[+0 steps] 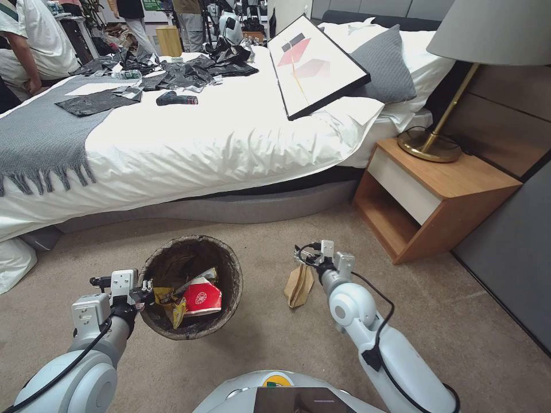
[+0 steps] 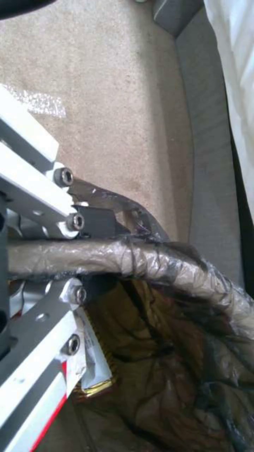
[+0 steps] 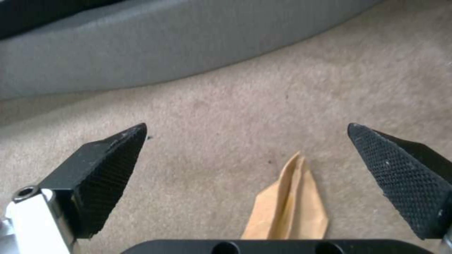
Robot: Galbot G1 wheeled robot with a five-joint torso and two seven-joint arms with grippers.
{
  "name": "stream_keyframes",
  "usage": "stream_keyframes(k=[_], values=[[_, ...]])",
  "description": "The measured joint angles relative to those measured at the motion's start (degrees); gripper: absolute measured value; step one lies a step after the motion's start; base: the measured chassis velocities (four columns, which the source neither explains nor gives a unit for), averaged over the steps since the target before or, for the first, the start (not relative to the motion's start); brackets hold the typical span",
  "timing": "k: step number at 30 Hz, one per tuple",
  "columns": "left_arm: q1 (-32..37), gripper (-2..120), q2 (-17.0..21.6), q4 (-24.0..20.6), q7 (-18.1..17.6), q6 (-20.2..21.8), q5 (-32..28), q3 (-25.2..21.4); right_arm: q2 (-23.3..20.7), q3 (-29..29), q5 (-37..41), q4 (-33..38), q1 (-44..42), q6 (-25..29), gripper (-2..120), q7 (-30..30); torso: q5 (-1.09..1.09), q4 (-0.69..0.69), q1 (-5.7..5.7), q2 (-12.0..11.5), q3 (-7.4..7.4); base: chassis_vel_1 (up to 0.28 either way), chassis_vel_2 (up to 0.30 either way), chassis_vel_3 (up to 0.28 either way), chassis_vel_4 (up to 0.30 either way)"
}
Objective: Pick up the trash bin, then pick up the garbage from the floor and place it into the trash bin.
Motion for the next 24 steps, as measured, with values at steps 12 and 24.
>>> stream_keyframes(k=[12, 24], values=[[0.11, 3, -0.48, 0.0, -0.01, 0.0, 0.08, 0.08, 3.62, -3.96, 4.93, -7.7, 5.27, -1.36, 100, 3.48, -0.01, 0.0, 0.0, 0.0, 0.0, 0.0, 0.0, 0.0, 0.0], [0.38, 3, -0.52, 0.0, -0.09, 0.0, 0.12, -0.03, 7.1, -5.75, 6.96, -17.8, 9.02, -1.39, 100, 5.65, 0.0, 0.0, 0.0, 0.0, 0.0, 0.0, 0.0, 0.0, 0.0]])
